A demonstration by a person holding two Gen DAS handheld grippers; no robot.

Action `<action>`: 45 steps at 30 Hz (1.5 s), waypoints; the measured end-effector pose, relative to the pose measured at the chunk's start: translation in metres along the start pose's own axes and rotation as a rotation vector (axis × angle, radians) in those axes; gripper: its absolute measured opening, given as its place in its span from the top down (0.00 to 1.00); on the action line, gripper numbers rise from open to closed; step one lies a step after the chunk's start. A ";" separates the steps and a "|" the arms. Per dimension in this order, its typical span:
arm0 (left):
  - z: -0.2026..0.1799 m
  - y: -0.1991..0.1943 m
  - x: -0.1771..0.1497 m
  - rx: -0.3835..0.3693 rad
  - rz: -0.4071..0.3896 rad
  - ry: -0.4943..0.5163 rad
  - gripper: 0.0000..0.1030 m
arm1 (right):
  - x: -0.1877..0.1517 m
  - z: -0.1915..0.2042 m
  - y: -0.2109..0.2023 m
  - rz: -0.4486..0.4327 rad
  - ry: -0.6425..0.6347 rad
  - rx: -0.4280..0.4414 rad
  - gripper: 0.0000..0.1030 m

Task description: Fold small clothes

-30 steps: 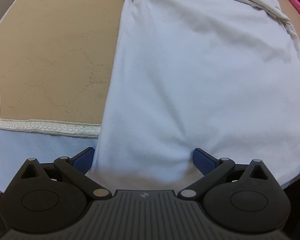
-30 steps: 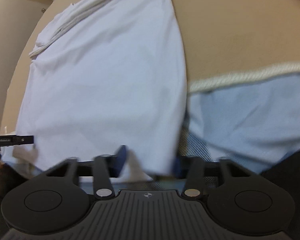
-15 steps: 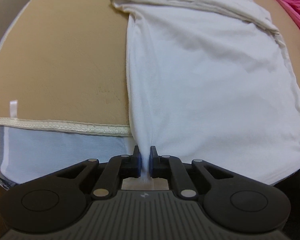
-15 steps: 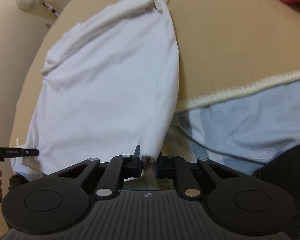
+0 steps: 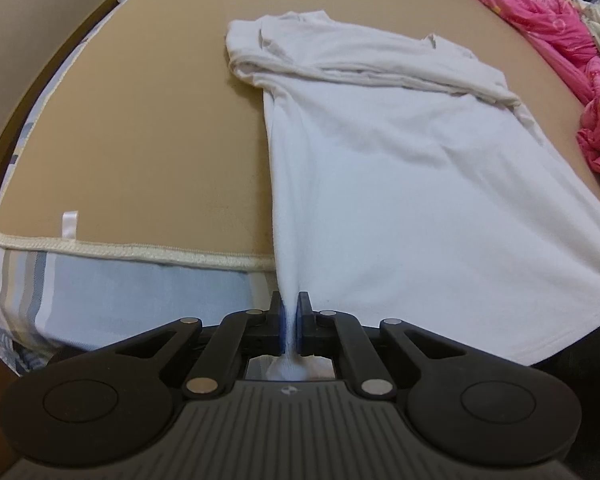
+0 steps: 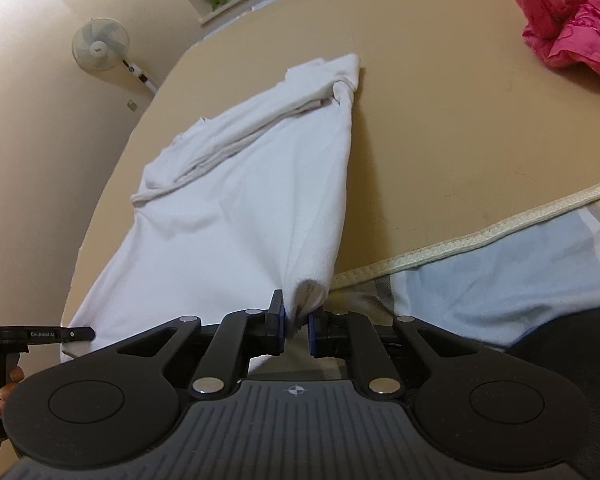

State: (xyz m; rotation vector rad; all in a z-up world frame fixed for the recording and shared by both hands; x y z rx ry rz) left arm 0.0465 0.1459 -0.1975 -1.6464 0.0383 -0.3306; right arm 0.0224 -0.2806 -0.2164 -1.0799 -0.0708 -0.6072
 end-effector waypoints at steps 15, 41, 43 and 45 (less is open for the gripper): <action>-0.005 -0.036 -0.092 -0.075 0.003 -0.029 0.95 | -0.043 -0.010 -0.061 -0.012 0.050 0.053 0.90; 0.010 -0.034 0.145 -0.121 0.019 -0.146 0.95 | 0.183 0.020 0.004 0.007 0.031 0.032 0.90; 0.014 -0.015 0.195 -0.147 0.036 -0.197 0.94 | 0.230 0.015 0.032 0.016 0.063 0.016 0.90; 0.023 0.013 0.245 -0.158 0.059 -0.272 0.83 | 0.277 0.004 0.067 0.012 0.149 -0.013 0.89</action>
Point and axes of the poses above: each gripper's, at about its wrist camera, not at the fingertips, and y roughly the way its jaws point, z to its left, x to its top, the point moved 10 cm from there along y, roughly the way its jaws point, and after that the axes turned 13 degrees about z, right-handed, at the moved point
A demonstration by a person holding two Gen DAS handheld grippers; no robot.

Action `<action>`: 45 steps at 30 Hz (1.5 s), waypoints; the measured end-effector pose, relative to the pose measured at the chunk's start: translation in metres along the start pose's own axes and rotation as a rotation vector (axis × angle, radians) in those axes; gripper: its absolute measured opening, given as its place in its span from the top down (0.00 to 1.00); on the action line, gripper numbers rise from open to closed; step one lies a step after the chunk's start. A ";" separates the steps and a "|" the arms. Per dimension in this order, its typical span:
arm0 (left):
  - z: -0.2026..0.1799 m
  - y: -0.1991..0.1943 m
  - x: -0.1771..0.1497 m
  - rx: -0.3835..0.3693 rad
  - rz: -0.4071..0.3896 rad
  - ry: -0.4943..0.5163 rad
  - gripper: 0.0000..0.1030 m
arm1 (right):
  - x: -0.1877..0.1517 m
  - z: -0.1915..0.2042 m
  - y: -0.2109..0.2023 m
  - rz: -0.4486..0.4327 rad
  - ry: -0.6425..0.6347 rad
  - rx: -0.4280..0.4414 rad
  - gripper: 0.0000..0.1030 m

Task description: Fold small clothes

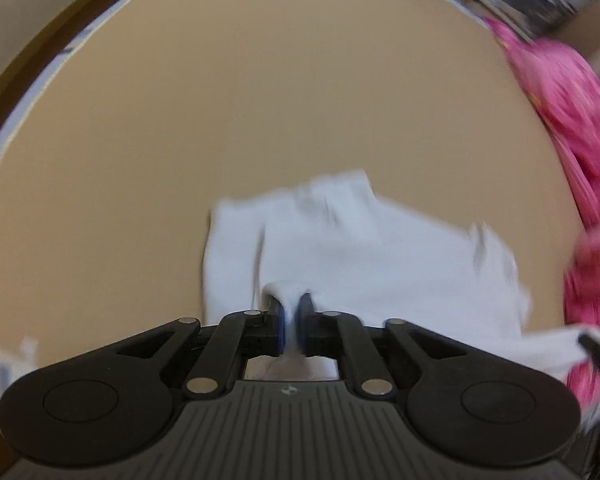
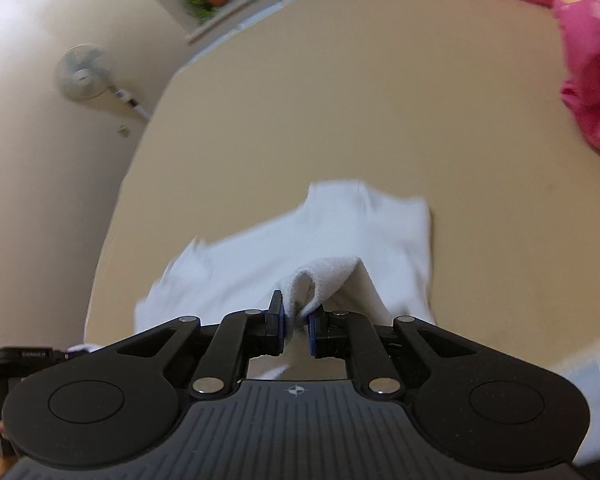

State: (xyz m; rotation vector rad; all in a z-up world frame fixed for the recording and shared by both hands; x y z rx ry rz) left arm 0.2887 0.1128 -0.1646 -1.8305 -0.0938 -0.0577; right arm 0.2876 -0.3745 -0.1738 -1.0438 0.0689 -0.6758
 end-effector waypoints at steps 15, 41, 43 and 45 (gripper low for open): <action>0.022 0.067 0.042 0.091 -0.083 0.132 0.43 | 0.045 -0.064 0.062 -0.154 -0.095 -0.103 0.51; 0.021 0.088 0.079 0.154 -0.099 0.082 0.95 | 0.073 -0.073 0.084 -0.207 0.042 -0.132 0.97; 0.018 0.107 0.083 0.183 -0.060 0.081 0.95 | 0.072 -0.079 0.110 -0.140 0.073 -0.177 0.97; 0.015 0.117 0.083 0.217 -0.055 0.099 0.91 | 0.070 -0.085 0.125 -0.102 0.087 -0.200 0.96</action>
Point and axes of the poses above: each gripper's, at about its wrist camera, not at the fingertips, and y roughly the way its jaws point, z to its left, x to its top, the point moved 10 cm from there along y, roughly the way its jaws point, and after that the axes turned 13 degrees about z, right-handed, at the moved point
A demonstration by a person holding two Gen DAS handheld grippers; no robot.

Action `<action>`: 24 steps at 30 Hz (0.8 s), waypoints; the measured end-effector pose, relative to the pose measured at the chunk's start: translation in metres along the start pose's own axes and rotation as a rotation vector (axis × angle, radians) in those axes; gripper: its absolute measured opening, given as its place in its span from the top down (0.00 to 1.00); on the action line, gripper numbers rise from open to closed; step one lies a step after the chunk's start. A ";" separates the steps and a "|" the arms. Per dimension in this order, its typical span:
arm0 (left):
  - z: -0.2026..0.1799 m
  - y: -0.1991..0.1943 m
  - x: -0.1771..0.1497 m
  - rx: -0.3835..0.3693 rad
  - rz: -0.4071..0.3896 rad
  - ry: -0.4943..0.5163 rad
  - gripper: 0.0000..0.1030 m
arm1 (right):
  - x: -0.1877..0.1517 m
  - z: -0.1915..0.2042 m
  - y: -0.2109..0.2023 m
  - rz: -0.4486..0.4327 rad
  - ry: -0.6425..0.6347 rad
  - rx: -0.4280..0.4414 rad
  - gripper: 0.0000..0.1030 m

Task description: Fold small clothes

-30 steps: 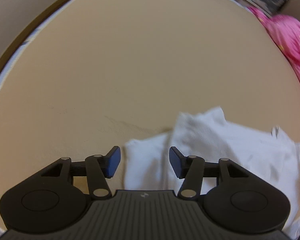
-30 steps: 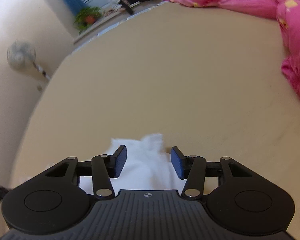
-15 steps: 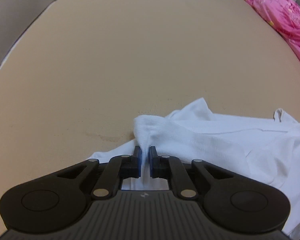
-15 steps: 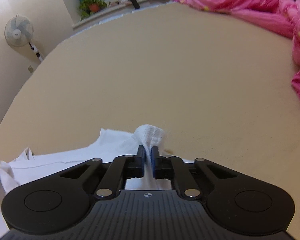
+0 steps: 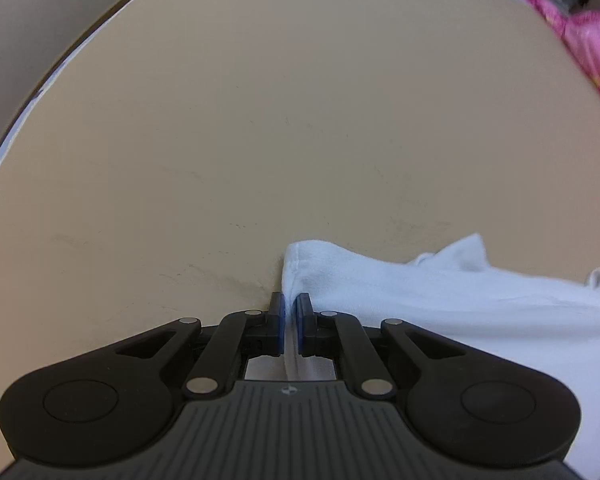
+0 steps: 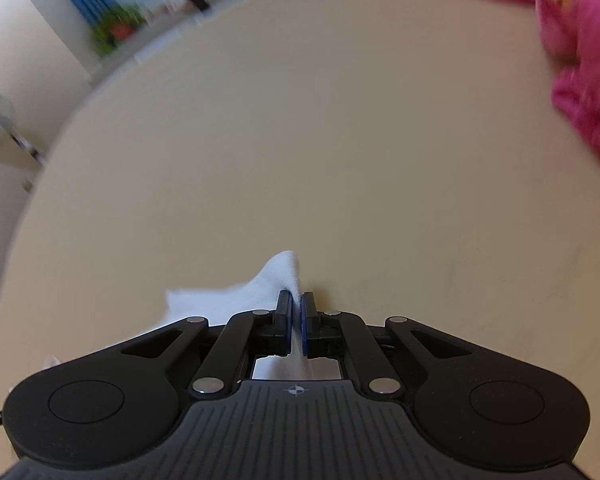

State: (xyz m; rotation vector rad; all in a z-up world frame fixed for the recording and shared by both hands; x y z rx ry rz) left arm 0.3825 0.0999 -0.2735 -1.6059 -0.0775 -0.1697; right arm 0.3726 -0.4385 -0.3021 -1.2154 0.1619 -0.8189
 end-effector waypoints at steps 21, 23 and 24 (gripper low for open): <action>-0.006 -0.088 0.002 -0.190 -0.421 0.014 0.99 | -0.007 0.021 -0.104 -0.372 -0.178 0.304 0.95; 0.003 -0.074 0.004 -0.150 -0.382 -0.027 0.96 | -0.012 0.001 -0.104 -0.372 -0.156 0.249 0.94; 0.004 -0.059 0.007 -0.130 -0.336 -0.036 0.94 | -0.008 -0.007 -0.085 -0.320 -0.138 0.159 0.93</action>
Point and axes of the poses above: each gripper's, at about its wrist camera, not at the fingertips, and y roughly the way its jaws point, z to its left, x to its top, the point moved 10 cm from there along y, roughly the way its jaws point, and after that the axes turned 13 degrees about z, right-handed, at the moved point
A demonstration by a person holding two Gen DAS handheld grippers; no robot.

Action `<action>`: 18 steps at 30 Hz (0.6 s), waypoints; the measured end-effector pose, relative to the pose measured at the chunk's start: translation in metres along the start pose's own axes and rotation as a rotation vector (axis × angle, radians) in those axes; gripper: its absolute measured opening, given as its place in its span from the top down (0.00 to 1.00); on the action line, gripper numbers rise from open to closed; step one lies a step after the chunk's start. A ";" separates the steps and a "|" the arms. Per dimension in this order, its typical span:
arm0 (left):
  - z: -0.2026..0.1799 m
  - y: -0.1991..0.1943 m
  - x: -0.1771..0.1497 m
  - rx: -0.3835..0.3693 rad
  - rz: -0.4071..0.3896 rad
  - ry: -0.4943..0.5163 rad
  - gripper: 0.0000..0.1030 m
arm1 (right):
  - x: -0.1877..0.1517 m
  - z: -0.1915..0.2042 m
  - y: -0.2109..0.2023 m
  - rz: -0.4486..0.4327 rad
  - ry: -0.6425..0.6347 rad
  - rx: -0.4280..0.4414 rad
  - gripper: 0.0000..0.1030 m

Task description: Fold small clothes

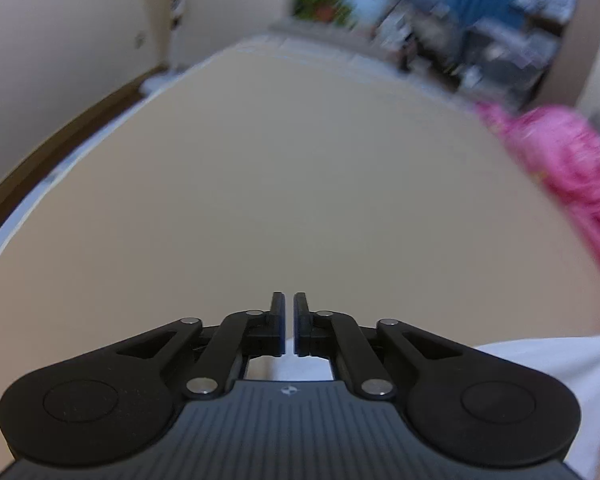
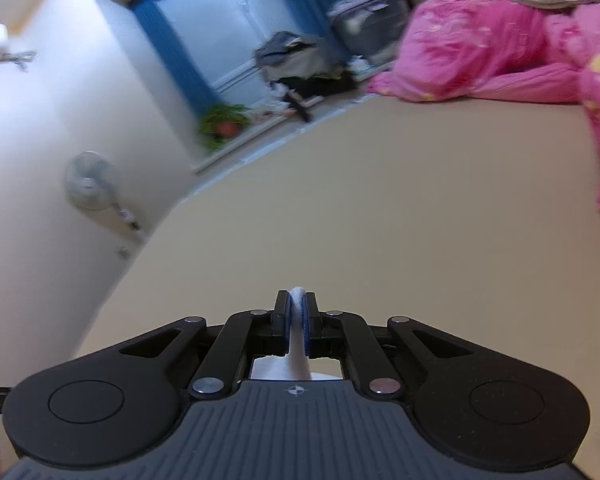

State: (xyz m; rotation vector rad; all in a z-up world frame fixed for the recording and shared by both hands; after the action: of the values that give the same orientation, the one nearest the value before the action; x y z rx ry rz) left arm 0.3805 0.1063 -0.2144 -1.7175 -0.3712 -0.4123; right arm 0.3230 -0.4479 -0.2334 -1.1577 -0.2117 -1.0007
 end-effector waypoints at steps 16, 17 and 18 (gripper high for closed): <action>-0.041 0.026 -0.007 -0.015 0.019 0.107 0.98 | -0.014 -0.020 0.011 0.062 -0.023 -0.003 0.98; -0.039 0.012 -0.006 -0.054 -0.021 0.087 0.97 | -0.009 -0.019 -0.005 0.021 -0.014 0.033 0.98; -0.035 0.003 -0.006 -0.057 -0.047 0.073 0.97 | -0.006 -0.021 -0.019 -0.017 -0.003 0.060 0.98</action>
State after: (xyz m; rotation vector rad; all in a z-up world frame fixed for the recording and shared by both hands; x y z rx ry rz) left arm 0.3746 0.0709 -0.2140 -1.7463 -0.3498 -0.5227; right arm 0.2984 -0.4628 -0.2341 -1.1046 -0.2531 -1.0015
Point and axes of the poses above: each gripper's, at about its wrist camera, not at the fingertips, and y roughly the way its jaws point, z to its left, x to its top, the point moved 10 cm from there along y, roughly the way its jaws point, and after that the axes turned 13 degrees about z, right-handed, at the moved point
